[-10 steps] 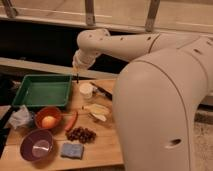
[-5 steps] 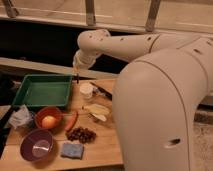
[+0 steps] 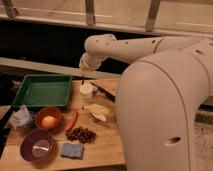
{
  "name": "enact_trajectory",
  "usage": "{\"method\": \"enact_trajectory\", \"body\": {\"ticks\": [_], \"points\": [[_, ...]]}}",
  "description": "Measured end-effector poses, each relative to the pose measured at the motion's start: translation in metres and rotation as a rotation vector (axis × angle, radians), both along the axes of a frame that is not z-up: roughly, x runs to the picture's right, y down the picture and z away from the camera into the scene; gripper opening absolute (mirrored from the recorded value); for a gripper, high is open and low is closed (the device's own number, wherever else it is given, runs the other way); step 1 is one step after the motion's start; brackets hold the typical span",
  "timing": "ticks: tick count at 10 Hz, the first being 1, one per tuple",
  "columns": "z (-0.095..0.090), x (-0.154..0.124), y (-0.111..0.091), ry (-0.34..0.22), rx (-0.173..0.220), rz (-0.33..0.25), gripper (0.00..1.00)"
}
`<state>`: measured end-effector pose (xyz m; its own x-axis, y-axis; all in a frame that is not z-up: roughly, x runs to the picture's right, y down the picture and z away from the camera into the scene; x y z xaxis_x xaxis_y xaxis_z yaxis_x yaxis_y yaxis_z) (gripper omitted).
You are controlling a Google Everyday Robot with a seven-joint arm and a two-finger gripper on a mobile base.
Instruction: Place fork in paper cup
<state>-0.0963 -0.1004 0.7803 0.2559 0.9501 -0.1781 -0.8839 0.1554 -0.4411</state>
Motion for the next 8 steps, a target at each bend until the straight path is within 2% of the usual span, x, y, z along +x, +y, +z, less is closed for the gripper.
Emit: {"method": "enact_trajectory", "body": {"ticks": [8], "points": [[0.036, 0.019, 0.023, 0.045, -0.054, 0.038, 0.03]]}}
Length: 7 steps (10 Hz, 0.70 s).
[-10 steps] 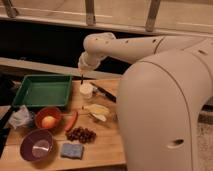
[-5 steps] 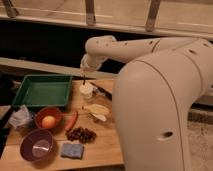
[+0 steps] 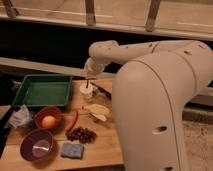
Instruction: Place fork in paper cup
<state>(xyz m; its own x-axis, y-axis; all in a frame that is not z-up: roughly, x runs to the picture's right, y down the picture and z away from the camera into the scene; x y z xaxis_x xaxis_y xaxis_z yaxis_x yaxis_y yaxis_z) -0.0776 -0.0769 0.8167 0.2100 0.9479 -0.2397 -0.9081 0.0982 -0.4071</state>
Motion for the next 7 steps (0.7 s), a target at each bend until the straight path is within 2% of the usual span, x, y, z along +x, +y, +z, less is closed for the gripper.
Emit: {"method": "enact_trajectory", "body": {"ticks": [7], "points": [[0.0009, -0.0019, 0.0006, 0.001, -0.002, -0.001, 0.03]]}}
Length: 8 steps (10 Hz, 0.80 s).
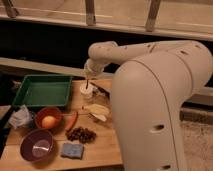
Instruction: Place fork in paper cup
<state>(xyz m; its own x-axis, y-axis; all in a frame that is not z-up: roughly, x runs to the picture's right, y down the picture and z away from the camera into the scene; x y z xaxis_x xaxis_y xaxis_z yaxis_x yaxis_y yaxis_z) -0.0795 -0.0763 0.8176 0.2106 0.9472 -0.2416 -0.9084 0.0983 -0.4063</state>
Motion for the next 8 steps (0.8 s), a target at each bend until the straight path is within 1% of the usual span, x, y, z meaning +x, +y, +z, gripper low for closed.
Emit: {"method": "enact_trajectory", "body": {"ticks": [1, 3, 5, 8], "points": [[0.001, 0.0, 0.0, 0.0, 0.001, 0.003, 0.03], [0.009, -0.006, 0.0, -0.016, 0.005, 0.016, 0.03], [0.015, -0.019, -0.002, -0.034, 0.015, 0.015, 0.03], [0.021, -0.025, -0.004, -0.034, 0.021, 0.007, 0.03]]}}
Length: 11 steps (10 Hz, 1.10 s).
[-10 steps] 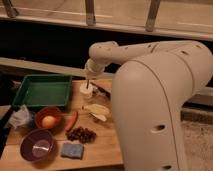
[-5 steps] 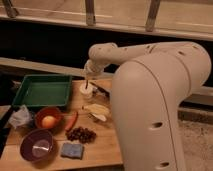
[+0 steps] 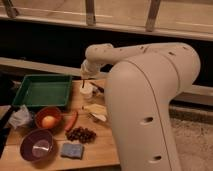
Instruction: Place fork in paper cup
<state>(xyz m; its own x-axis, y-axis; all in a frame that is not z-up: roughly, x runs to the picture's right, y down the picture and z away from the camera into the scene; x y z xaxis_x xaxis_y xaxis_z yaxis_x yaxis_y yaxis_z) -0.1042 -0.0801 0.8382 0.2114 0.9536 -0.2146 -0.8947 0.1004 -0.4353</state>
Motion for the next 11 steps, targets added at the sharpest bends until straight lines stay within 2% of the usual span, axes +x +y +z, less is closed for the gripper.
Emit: {"method": "enact_trajectory", "body": {"ticks": [4, 9, 11], "points": [[0.017, 0.009, 0.018, 0.039, -0.037, -0.009, 0.03], [0.046, 0.004, 0.045, 0.066, -0.117, -0.028, 0.03], [0.052, 0.0, 0.054, 0.067, -0.143, -0.043, 0.04]]}}
